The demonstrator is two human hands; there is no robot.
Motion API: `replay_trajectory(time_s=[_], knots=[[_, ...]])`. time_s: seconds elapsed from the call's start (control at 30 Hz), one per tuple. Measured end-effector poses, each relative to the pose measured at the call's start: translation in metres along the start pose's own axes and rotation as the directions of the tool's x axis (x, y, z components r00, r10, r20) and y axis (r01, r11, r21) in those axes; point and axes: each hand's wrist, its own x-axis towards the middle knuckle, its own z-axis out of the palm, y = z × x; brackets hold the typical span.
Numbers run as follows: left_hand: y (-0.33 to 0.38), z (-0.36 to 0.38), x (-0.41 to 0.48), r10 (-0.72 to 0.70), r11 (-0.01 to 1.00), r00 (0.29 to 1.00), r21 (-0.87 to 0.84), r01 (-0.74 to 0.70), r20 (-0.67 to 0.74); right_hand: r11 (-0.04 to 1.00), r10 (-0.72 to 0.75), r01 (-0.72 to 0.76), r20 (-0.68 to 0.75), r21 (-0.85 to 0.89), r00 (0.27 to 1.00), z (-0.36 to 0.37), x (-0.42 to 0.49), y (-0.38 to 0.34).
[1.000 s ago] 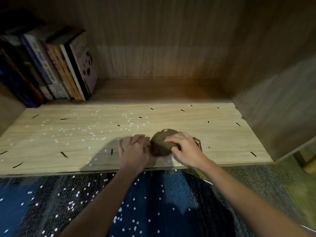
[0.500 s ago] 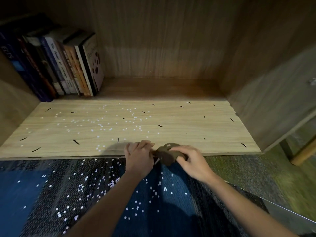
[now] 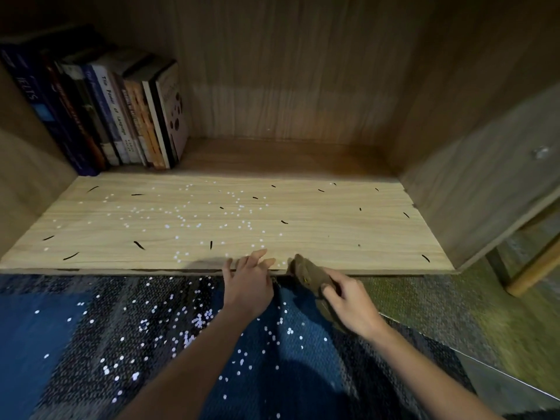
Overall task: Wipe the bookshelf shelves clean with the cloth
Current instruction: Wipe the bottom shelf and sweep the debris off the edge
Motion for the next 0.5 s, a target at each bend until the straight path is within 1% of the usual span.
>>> replay_trajectory(time_s=[0.1,0.13,0.2,0.23,0.27,0.3,0.33,0.37,0.4,0.43,0.5], knots=[[0.001,-0.003,0.000,-0.007,1.000,1.000,-0.014,0.007,0.019,0.999,-0.034,0.034,0.014,-0.018,0.999,-0.004,-0.001,-0.005],[0.001,-0.003,0.002,0.000,1.000,1.000,-0.017,0.000,0.017,0.999,-0.034,0.034,-0.004,-0.007,0.999,-0.006,-0.001,-0.006],[-0.001,-0.003,0.002,-0.021,0.999,1.000,-0.027,0.021,0.009,0.999,-0.011,0.011,0.010,0.049,1.000,-0.013,0.004,-0.011],[-0.002,-0.005,0.002,-0.022,0.999,1.000,-0.025,0.022,0.016,0.994,0.020,-0.021,0.004,0.103,1.000,-0.018,0.006,-0.014],[-0.003,-0.006,0.002,-0.016,1.000,1.000,-0.024,0.016,0.008,0.986,0.048,-0.043,-0.025,0.163,0.999,-0.022,0.011,-0.016],[-0.005,-0.005,0.002,-0.022,0.999,1.000,-0.024,0.022,-0.011,0.981,0.057,-0.044,-0.067,0.187,0.996,-0.024,0.017,-0.018],[-0.007,-0.006,0.001,-0.029,0.999,0.999,-0.022,0.028,-0.026,0.991,0.052,-0.035,-0.124,0.131,0.991,-0.025,0.023,-0.020],[-0.008,-0.007,0.000,-0.033,0.999,0.999,-0.019,0.032,-0.031,0.999,0.032,-0.033,-0.183,-0.004,0.983,-0.022,0.029,-0.020],[-0.010,-0.008,-0.001,-0.035,0.999,0.999,-0.015,0.035,-0.036,0.980,-0.019,-0.024,-0.213,-0.196,0.977,-0.018,0.034,-0.019],[-0.012,-0.007,-0.002,-0.040,0.999,0.998,-0.013,0.039,-0.039,0.928,-0.085,0.008,-0.190,-0.373,0.978,-0.009,0.038,-0.016],[-0.014,-0.007,-0.004,-0.046,0.999,0.998,-0.009,0.046,-0.039,0.808,-0.208,0.130,-0.073,-0.575,0.975,0.014,0.038,-0.014]])
